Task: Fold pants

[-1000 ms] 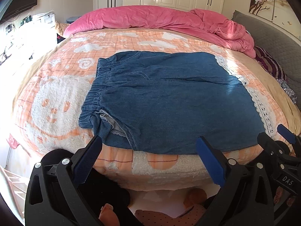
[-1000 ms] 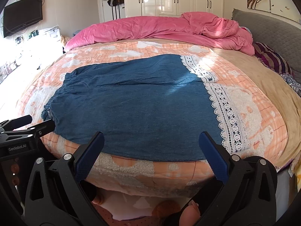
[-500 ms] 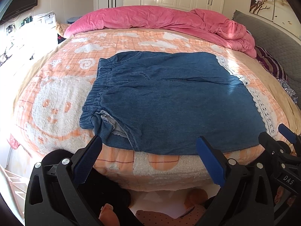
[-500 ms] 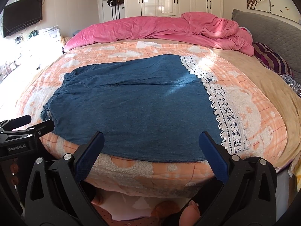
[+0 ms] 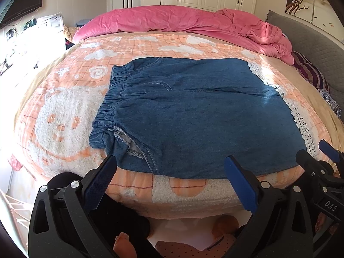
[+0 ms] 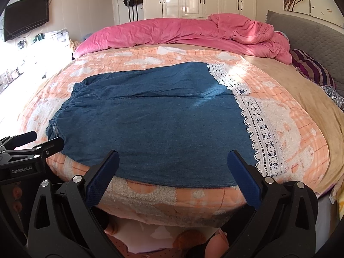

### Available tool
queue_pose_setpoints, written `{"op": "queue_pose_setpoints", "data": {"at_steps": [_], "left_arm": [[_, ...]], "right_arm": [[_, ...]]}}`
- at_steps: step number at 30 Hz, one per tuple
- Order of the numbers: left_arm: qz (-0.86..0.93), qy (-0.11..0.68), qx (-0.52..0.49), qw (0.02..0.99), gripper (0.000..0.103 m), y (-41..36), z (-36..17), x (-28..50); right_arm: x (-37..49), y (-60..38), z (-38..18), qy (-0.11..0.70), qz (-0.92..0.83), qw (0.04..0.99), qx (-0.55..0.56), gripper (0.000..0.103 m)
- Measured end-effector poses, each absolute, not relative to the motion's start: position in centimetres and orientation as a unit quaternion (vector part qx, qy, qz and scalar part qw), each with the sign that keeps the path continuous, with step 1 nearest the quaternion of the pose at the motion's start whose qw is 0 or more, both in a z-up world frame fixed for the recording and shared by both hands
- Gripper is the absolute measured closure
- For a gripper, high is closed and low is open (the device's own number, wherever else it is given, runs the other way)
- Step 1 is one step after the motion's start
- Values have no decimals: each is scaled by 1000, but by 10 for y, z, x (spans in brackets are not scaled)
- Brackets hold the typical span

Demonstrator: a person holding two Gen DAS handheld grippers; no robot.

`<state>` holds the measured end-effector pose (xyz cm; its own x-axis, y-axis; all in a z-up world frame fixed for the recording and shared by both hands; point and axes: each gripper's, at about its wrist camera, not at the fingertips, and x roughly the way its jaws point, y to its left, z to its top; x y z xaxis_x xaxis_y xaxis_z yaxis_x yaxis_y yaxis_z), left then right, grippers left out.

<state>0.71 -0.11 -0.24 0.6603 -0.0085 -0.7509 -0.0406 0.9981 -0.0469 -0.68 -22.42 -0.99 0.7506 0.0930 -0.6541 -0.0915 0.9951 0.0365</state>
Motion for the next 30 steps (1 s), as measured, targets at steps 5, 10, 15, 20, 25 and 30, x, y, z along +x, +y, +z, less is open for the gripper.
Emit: {"op": "queue_pose_setpoints", "data": {"at_steps": [5, 10, 15, 20, 25, 30], "left_arm": [[10, 416, -32, 909, 4, 1, -6, 13], [9, 418, -35, 908, 4, 3, -7, 21], [10, 421, -42, 906, 4, 9, -8, 37], [26, 413, -47, 909, 4, 28, 0, 67], [54, 408, -59, 909, 4, 65, 9, 110], [78, 408, -48, 908, 4, 106, 11, 163]], "right_arm": [[2, -220, -12, 356, 53, 933, -1, 8], [11, -217, -14, 361, 58, 931, -3, 8], [29, -211, -12, 369, 68, 927, -6, 8], [59, -196, -7, 379, 92, 921, -16, 8], [103, -183, -4, 414, 144, 899, 13, 8], [155, -156, 5, 410, 166, 896, -32, 8]]}}
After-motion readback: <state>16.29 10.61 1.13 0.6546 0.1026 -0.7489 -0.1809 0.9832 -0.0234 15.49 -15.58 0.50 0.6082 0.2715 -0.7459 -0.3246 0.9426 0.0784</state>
